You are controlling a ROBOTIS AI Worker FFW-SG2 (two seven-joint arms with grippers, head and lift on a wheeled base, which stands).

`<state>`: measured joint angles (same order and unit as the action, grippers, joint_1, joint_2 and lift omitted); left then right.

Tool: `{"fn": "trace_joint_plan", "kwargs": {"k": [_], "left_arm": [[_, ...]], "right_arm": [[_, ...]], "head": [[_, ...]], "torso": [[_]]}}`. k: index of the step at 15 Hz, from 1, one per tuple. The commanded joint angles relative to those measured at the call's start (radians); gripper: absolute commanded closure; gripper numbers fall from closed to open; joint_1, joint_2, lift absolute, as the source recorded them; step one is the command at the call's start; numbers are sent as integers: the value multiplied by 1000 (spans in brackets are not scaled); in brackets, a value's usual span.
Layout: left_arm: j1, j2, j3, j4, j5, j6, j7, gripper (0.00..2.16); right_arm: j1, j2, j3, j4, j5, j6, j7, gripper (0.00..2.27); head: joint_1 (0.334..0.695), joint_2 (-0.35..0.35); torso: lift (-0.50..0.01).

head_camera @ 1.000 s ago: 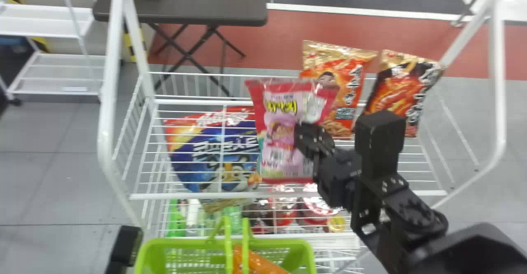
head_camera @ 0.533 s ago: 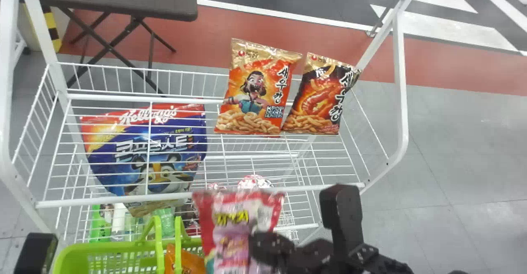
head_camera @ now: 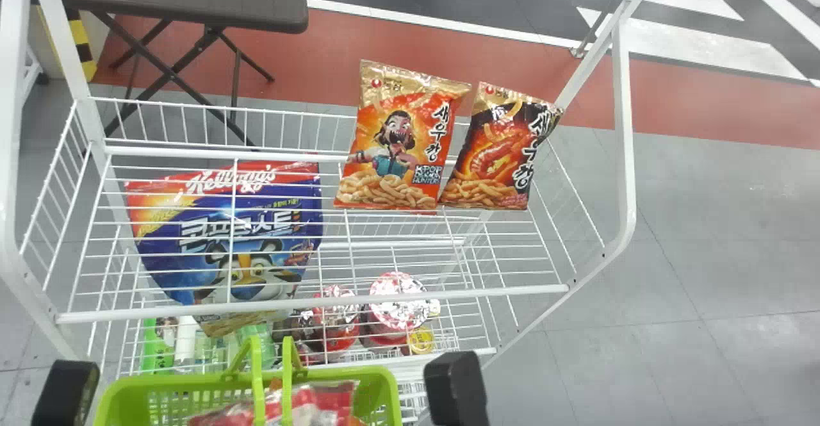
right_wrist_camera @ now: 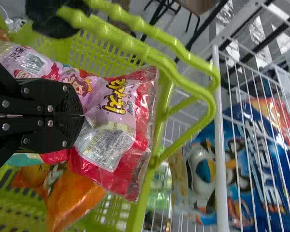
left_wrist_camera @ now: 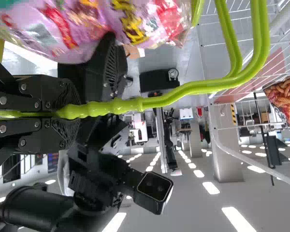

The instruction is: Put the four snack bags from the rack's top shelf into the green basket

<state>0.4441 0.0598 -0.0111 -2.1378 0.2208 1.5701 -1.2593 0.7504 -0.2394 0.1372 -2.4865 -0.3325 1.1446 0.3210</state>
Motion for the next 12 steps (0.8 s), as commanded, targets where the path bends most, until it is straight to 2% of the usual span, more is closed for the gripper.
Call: {"fn": "trace_joint_plan", "kwargs": {"k": [1,2,3,4,5,8,12], "left_arm": [[8,0,-1,-7,0,1,-2,2145],[13,0,-1,-14,0,1,-2,2145],[16,2,-1,-17,0,1,-2,2145],[16,5,2,-17,2,1,-2,2145],[18,5,2,-17,0,1,-2,2145],[18,2,-3,-17,0,1,0,2145],[16,0,-12,-17,-1,1,1,2145]], "right_arm": [[-17,0,75,43,32,-93,3,1990],[-29,0,82,57,36,-90,1,1760],[-31,-1,81,67,38,-90,-2,1139],[-29,-4,75,70,59,-90,-3,208],[-25,-6,67,70,81,-93,-2,-2],[-8,-6,1,58,89,-108,29,49],[6,-1,-117,23,90,-139,36,56]], "head": [[695,-212],[695,-169],[695,-132],[695,-99],[695,-100],[695,-152],[695,-284]], "torso": [[0],[0],[0],[0],[0],[0],[0]]}}
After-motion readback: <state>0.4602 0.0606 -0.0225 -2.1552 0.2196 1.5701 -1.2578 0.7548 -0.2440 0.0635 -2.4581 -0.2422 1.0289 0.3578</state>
